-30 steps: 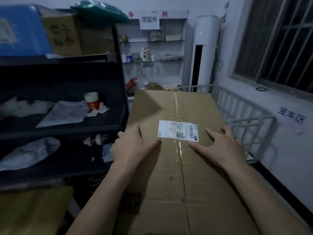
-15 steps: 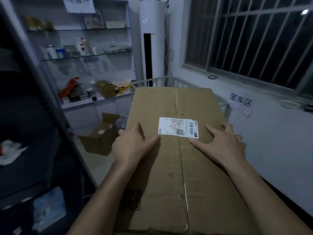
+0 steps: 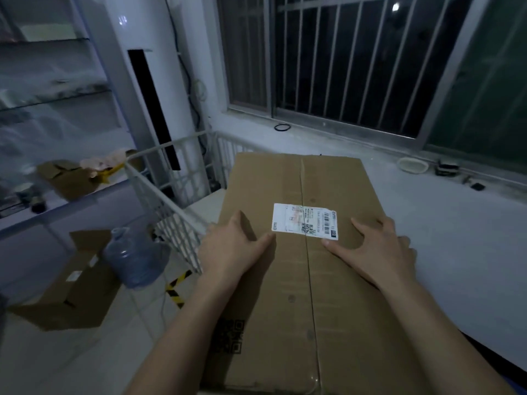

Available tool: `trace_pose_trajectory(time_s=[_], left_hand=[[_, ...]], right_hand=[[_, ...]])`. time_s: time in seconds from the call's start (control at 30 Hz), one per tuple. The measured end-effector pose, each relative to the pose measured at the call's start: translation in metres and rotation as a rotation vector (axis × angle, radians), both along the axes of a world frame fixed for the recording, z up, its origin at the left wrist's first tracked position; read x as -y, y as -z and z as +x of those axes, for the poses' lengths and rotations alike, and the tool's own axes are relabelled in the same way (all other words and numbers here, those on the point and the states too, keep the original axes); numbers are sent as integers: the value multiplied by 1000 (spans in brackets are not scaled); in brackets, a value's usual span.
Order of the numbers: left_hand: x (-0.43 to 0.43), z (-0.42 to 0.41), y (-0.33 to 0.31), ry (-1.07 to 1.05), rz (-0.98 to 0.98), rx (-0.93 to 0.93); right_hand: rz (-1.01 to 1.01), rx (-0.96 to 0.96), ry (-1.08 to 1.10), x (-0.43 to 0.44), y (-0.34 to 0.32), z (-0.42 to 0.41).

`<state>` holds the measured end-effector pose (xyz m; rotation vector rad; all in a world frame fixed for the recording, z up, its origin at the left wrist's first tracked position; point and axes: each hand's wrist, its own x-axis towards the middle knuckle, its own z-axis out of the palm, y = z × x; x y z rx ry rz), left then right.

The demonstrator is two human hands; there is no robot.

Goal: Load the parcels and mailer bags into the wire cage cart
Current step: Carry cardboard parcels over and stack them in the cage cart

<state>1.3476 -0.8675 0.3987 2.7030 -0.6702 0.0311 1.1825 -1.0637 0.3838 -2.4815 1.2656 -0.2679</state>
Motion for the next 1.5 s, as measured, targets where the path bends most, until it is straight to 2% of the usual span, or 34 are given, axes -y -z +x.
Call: trace_pose_trajectory(time_s=[0.3, 0.57, 0.73, 0.83, 1.23, 1.5], left_hand=[[144, 52, 3, 178, 13, -44], [251, 114, 53, 358, 39, -103], [325, 160, 103, 452, 56, -306], [357, 183, 132, 487, 91, -360], [436, 223, 254, 494, 219, -438], [484, 243, 400, 508, 264, -405]], right_hand=[[2, -37, 218, 103, 8, 15], [-14, -77, 387, 172, 46, 51], [-34, -192, 480, 214, 84, 84], [-54, -200, 523, 231, 112, 101], [106, -199, 611, 288, 242, 142], [170, -188, 602, 335, 396, 158]])
